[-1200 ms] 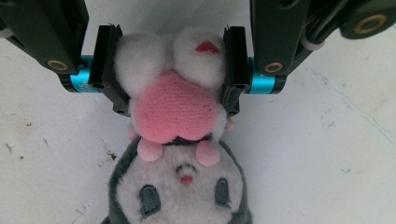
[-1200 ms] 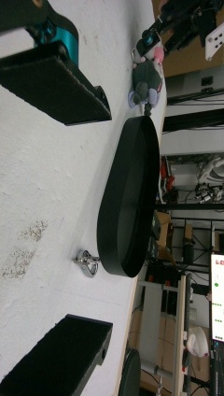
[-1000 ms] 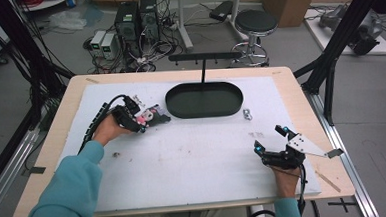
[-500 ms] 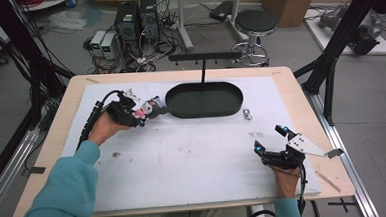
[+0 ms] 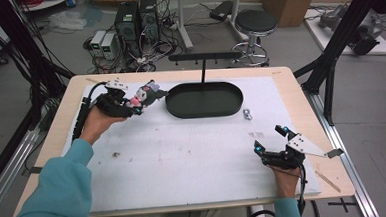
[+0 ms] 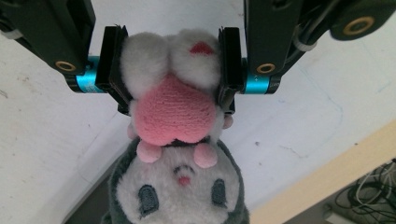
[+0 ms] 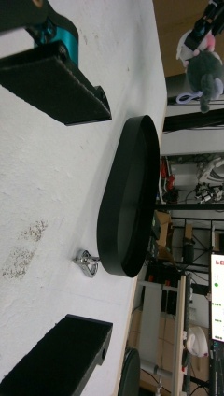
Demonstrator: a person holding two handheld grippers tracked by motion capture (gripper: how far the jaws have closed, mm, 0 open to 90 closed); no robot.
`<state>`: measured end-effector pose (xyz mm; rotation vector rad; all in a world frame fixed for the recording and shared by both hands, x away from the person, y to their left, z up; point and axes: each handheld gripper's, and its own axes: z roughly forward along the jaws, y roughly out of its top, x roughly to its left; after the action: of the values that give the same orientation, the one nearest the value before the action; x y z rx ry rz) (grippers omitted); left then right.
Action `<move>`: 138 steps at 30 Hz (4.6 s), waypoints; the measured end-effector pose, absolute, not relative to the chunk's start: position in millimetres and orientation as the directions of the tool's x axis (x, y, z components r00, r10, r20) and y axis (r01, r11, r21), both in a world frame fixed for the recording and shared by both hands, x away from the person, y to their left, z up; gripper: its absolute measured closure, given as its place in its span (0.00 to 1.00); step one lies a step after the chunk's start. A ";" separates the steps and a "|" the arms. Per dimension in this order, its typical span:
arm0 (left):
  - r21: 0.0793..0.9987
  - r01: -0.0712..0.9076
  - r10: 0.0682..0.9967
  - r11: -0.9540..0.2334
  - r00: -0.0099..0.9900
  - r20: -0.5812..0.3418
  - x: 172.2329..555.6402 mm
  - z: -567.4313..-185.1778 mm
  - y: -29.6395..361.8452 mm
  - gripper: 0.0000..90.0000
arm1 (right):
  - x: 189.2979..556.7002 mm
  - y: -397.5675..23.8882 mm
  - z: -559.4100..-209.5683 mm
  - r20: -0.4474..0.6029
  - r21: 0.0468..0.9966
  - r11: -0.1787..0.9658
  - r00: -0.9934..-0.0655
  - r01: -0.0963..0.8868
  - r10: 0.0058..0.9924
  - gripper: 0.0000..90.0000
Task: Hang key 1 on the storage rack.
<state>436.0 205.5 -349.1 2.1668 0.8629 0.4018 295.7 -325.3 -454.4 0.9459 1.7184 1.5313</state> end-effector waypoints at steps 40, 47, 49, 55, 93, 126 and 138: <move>0.809 0.417 0.699 -0.414 0.715 -0.010 467.6 -296.9 155.1 0.61 | 295.8 -325.9 -454.6 0.006 0.994 0.053 -0.536 0.096 0.844 0.01; 0.808 0.416 0.705 -0.417 0.709 -0.002 471.7 -295.8 150.7 0.61 | 295.8 -325.9 -454.5 0.009 0.994 0.051 -0.536 0.098 0.844 0.01; 0.809 0.417 0.705 -0.415 0.710 -0.004 473.4 -295.2 150.5 0.61 | 295.9 -325.9 -454.5 0.003 0.994 0.056 -0.538 0.093 0.843 0.01; 0.810 0.412 0.703 -0.416 0.711 0.000 477.7 -289.9 146.0 0.61 | 295.7 -326.0 -454.5 0.010 0.994 0.051 -0.539 0.097 0.842 0.01; 0.843 0.401 0.764 -0.358 0.645 0.017 493.0 -292.4 132.7 0.61 | 296.1 -325.9 -454.6 0.011 0.994 0.047 -0.539 0.095 0.842 0.01; 0.782 0.454 0.752 -0.427 0.658 0.029 482.3 -332.2 160.6 0.61 | 295.7 -325.8 -454.5 0.009 0.994 0.052 -0.539 0.097 0.842 0.01; 0.762 0.451 0.749 -0.464 0.660 0.065 488.2 -345.4 145.5 0.61 | 295.7 -325.8 -454.5 0.007 0.994 0.053 -0.539 0.096 0.842 0.01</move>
<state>488.2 145.5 -345.4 2.1325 0.9245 0.5128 295.7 -325.8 -454.5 0.9465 1.7162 1.5428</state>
